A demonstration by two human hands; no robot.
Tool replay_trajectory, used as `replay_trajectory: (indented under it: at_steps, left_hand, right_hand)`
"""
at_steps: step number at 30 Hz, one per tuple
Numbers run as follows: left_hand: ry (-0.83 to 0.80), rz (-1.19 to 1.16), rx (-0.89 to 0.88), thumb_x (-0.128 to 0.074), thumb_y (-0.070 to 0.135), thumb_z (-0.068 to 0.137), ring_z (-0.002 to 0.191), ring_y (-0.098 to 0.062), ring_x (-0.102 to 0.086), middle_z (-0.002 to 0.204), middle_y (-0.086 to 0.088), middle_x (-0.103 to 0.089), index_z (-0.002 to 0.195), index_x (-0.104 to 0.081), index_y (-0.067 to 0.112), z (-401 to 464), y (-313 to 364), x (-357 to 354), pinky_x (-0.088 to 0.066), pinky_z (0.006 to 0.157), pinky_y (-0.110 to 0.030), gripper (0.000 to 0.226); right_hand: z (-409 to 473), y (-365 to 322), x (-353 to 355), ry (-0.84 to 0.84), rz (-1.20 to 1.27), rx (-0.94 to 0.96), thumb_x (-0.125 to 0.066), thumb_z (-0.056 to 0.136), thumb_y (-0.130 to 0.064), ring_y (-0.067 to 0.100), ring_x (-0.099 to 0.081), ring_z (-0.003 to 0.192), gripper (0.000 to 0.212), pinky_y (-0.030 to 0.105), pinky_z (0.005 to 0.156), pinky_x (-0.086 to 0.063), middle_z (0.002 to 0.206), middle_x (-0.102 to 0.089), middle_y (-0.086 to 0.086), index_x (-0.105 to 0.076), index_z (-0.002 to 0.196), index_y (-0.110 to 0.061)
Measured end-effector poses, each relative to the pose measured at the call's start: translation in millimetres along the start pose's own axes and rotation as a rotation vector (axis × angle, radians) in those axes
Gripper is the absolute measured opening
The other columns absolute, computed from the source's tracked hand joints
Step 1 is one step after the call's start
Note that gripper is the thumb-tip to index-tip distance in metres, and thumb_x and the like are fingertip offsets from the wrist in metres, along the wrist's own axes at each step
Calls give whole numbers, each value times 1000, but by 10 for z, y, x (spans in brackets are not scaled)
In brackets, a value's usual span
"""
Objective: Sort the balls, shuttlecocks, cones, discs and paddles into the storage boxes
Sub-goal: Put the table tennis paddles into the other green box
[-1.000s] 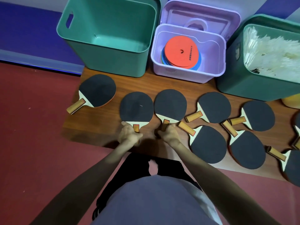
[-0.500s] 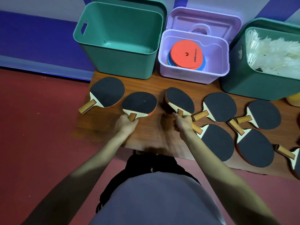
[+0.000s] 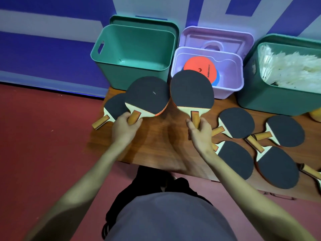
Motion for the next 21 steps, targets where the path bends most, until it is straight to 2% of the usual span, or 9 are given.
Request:
replay_trajectory:
  at_steps: [4,8,11,14,17,21]
  left_hand:
    - [78,58,-140,-72,31,81,71,-27,-55,64,2,-53,74,-55,13,425,276,299,-34,59,-32,26]
    - [54,172,-252,-70,37,83,73,-24,-51,72,-2,-56,80,-57,14,1007,577,688,-34,60,-34,26]
    - [-60,242,-274,-73,40,81,73,-29,-54,69,-5,-55,78,-57,16,1543,662,935,-33,60,-33,29]
    - [-167,293,-232,-76,44,76,73,-31,-55,65,-6,-53,76,-61,11,2093,706,1087,-33,58,-33,36]
    - [-293,320,-207,-75,48,76,56,-22,-48,56,-2,-50,60,-51,14,2574,812,1117,-29,51,-30,45]
    - [-497,232,-109,-69,44,83,46,-15,-44,60,-5,-58,66,-58,12,3115,827,933,-29,45,-23,38]
  right_hand:
    - [172,-364,-122,-3,3,85,-55,80,-52,38,-56,59,34,53,61,-50,64,-58,14,-43,67,-23]
    - [467,-770,-348,9,44,110,-58,78,-49,40,-51,57,35,48,57,-46,58,-52,10,-45,66,-18]
    - [688,-1023,-558,20,97,82,-61,75,-43,24,-44,47,34,37,50,-37,52,-47,6,-46,66,-14]
    - [884,-1213,-760,37,168,40,-62,77,-34,18,-37,46,31,29,49,-29,50,-41,4,-43,62,-15]
    - [1088,-1349,-927,64,221,-30,-62,87,-17,16,-34,38,37,22,42,-26,41,-40,-3,-41,56,-17]
    - [1273,-1525,-1164,78,277,-105,-58,90,-12,11,-32,32,36,17,38,-26,40,-40,-2,-41,58,-12]
Point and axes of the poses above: each hand's wrist, its own z-axis towards the middle knuckle, its own x-axis out of the back of the hand, y = z × x, the point moved 3 cm from there along z, towards the middle knuckle
